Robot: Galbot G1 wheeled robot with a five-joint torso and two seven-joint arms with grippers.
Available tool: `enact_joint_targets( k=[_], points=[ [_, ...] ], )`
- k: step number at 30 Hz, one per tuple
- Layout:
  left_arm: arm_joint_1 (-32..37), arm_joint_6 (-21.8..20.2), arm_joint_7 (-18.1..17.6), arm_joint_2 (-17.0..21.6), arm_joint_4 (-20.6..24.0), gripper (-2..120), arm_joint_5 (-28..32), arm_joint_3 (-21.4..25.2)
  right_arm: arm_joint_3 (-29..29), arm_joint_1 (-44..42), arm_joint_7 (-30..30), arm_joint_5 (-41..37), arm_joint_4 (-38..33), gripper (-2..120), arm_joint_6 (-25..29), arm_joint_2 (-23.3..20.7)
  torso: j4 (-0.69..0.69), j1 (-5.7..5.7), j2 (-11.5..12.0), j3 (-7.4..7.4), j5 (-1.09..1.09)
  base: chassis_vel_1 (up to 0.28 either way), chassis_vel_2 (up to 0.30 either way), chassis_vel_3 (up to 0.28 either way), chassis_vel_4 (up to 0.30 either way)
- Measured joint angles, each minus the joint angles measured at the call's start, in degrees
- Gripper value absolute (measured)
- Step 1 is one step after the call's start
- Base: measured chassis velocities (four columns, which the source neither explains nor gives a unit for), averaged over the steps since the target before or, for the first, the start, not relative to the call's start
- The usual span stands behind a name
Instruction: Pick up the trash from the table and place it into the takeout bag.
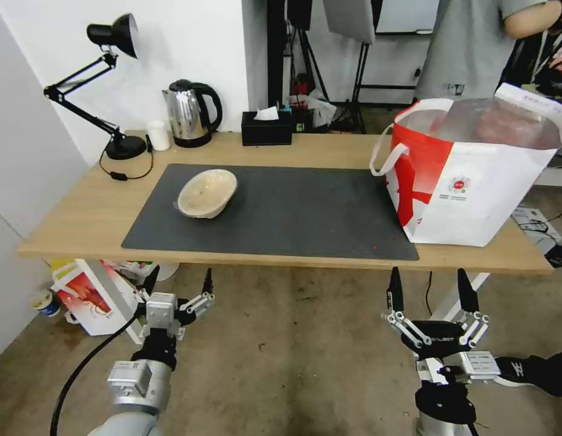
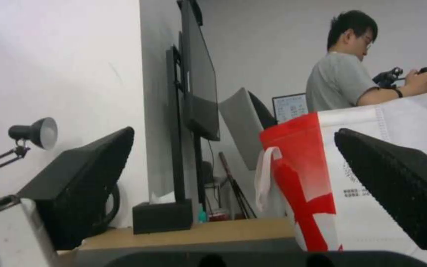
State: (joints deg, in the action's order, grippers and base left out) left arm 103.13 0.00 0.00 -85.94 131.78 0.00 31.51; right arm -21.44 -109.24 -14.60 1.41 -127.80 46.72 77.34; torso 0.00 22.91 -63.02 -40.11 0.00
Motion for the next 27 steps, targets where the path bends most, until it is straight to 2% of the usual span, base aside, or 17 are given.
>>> enact_joint_targets(
  k=[27],
  points=[
    [0.0,0.0,0.0,0.0,0.0,100,0.0,0.0,2.1,0.1,-0.1,2.2,3.0,100,0.5,1.3,0.00,0.01,0.0,0.00,0.01,0.000,0.000,0.000,0.000]
  ],
)
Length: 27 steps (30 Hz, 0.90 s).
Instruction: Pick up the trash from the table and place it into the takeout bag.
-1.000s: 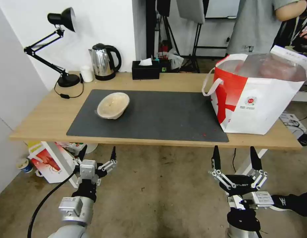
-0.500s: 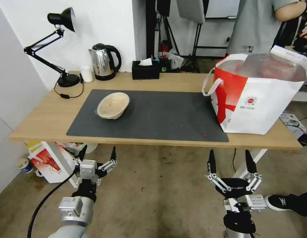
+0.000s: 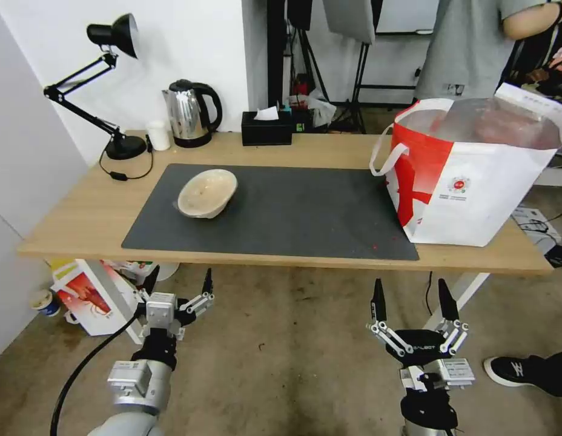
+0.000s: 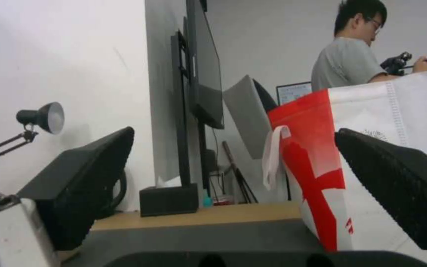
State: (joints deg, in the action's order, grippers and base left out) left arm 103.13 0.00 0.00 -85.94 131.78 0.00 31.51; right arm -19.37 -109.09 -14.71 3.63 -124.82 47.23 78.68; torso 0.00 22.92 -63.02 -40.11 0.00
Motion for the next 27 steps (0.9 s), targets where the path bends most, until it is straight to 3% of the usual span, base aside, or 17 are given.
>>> enact_joint_targets(
  k=[24,27],
  points=[
    [0.0,0.0,0.0,0.0,0.0,100,0.0,0.0,-0.3,0.0,-0.7,0.2,-0.2,100,-0.1,0.2,0.00,0.00,0.0,0.00,0.00,0.000,0.000,0.000,0.000],
    [-1.1,2.0,0.4,0.0,-0.9,100,0.1,1.5,-0.3,0.0,-0.7,0.2,-0.2,100,-0.1,0.2,0.00,0.00,0.0,0.00,0.00,0.000,0.000,0.000,0.000]
  ],
)
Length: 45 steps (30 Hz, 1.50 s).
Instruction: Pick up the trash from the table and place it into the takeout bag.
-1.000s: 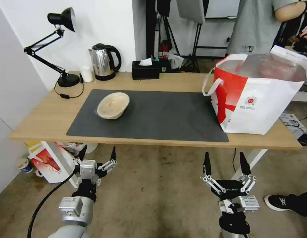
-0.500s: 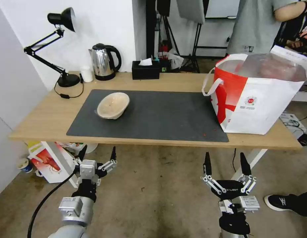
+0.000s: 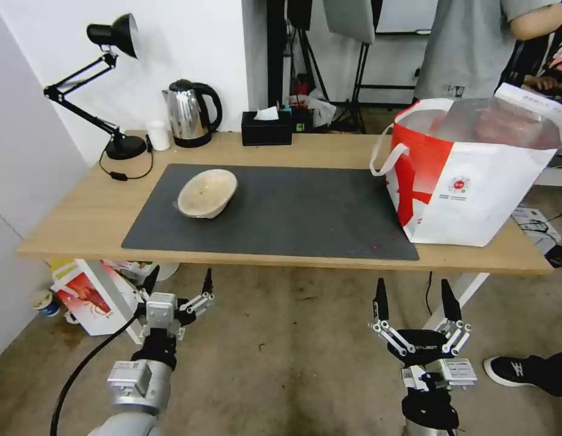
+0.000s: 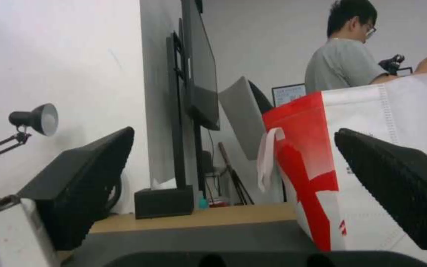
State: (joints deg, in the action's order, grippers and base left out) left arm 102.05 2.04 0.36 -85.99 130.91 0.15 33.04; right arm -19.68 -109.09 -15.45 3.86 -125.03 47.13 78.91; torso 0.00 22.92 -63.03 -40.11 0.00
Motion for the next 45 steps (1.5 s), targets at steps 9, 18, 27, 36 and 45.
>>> enact_joint_targets(
  k=[9,18,27,36,45],
  points=[
    [-6.3,12.4,2.5,-0.4,-5.1,100,1.6,8.9,0.0,0.0,0.0,0.0,0.0,100,0.0,0.0,0.00,0.01,0.0,0.00,0.01,0.000,0.000,0.000,0.000],
    [-11.2,24.3,5.7,-1.0,-7.8,100,4.3,18.4,0.0,0.0,0.0,0.0,0.0,100,0.0,0.0,0.01,0.02,0.0,-0.01,0.06,0.000,0.000,0.000,0.000],
    [-10.7,31.7,12.3,-0.6,-0.7,100,8.3,26.8,0.0,0.0,0.0,0.0,0.0,100,0.0,0.0,0.01,0.01,0.0,0.00,0.02,0.000,0.000,0.000,0.000],
    [-11.8,28.6,13.6,5.4,-0.4,100,7.1,26.4,0.0,0.0,0.0,0.0,0.0,100,0.0,0.0,0.00,0.01,0.0,0.00,0.00,0.000,0.000,0.000,0.000],
    [-13.3,28.1,15.0,6.2,-2.5,100,6.2,23.1,0.0,0.0,0.0,0.0,0.0,100,0.0,0.0,0.00,0.00,0.0,0.00,0.01,0.000,0.000,0.000,0.000]
  ],
)
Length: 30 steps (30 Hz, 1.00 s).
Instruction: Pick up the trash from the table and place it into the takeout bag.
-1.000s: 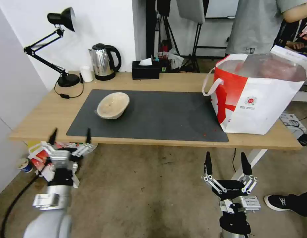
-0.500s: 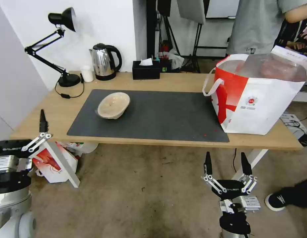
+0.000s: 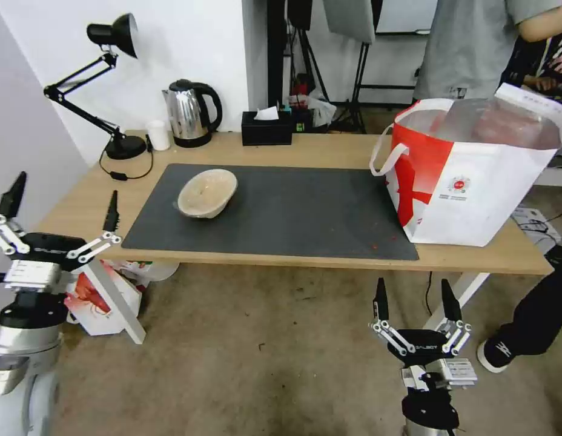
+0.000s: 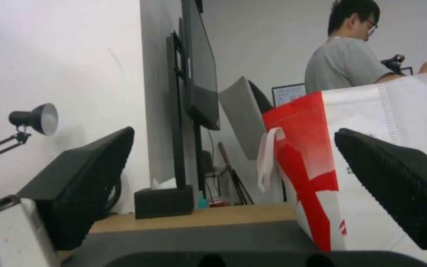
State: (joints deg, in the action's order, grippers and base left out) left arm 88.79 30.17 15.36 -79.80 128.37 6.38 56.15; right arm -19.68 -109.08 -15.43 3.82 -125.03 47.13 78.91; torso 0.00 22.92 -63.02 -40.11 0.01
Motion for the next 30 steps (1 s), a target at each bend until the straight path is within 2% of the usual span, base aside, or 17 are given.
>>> enact_joint_targets(
  k=[4,8,12,13,16,18,20,23,24,28,30],
  points=[
    [-0.6,-0.3,0.4,0.2,-0.7,100,-0.3,-0.9,0.0,0.0,0.0,0.0,0.0,100,0.0,0.0,0.00,0.00,0.0,0.00,0.00,0.000,0.000,0.000,0.000],
    [-1.3,-1.2,1.4,2.3,-1.7,100,-0.3,-1.2,0.0,0.0,0.0,0.0,0.0,100,0.0,0.0,0.00,0.00,0.0,0.00,0.00,0.000,0.000,0.000,0.000],
    [-1.7,-2.3,3.6,8.0,-3.5,100,-0.1,-0.2,0.0,0.0,0.0,0.0,0.0,100,0.0,0.0,0.00,0.00,0.0,0.00,0.01,0.000,0.000,0.000,0.000],
    [-1.7,-2.3,3.6,8.0,-3.5,100,-0.1,-0.2,0.0,0.0,0.0,0.0,0.0,100,0.0,0.0,0.00,0.00,0.0,0.00,0.01,0.000,0.000,0.000,0.000],
    [-1.6,-2.8,4.9,12.2,-4.7,100,0.2,1.1,0.0,0.0,0.0,0.0,0.0,100,0.0,0.0,0.00,0.00,0.0,0.00,0.01,0.000,0.000,0.000,0.000],
    [-1.4,-3.1,5.1,14.9,-5.1,100,0.3,1.8,0.0,0.0,0.0,0.0,0.0,100,0.0,0.0,0.00,0.00,0.0,0.00,0.00,0.000,0.000,0.000,0.000],
    [-1.4,-3.2,5.2,15.2,-5.1,100,0.3,1.9,0.0,0.0,0.0,0.0,0.0,100,0.0,0.0,0.00,0.00,0.0,0.00,0.00,0.000,0.000,0.000,0.000],
    [-1.2,-4.2,5.3,20.4,-5.9,100,0.4,2.9,0.0,0.0,0.0,0.0,0.0,100,0.0,0.0,0.00,0.00,0.0,0.00,0.00,0.000,0.000,0.000,0.000],
    [-1.2,-4.2,5.3,20.4,-5.9,100,0.4,2.9,0.0,0.0,0.0,0.0,0.0,100,0.0,0.0,0.00,0.00,0.0,0.00,0.00,0.000,0.000,0.000,0.000],
    [-1.2,-5.1,5.3,25.9,-7.1,100,0.9,3.9,0.0,0.0,0.0,0.0,0.0,100,0.0,0.0,0.00,0.00,0.0,0.00,0.00,0.000,0.000,0.000,0.000],
    [-1.2,-5.1,5.3,26.8,-7.4,100,0.9,3.9,0.0,0.0,0.0,0.0,0.0,100,0.0,0.0,0.00,0.00,0.0,0.00,0.01,0.000,0.000,0.000,0.000]
  ],
)
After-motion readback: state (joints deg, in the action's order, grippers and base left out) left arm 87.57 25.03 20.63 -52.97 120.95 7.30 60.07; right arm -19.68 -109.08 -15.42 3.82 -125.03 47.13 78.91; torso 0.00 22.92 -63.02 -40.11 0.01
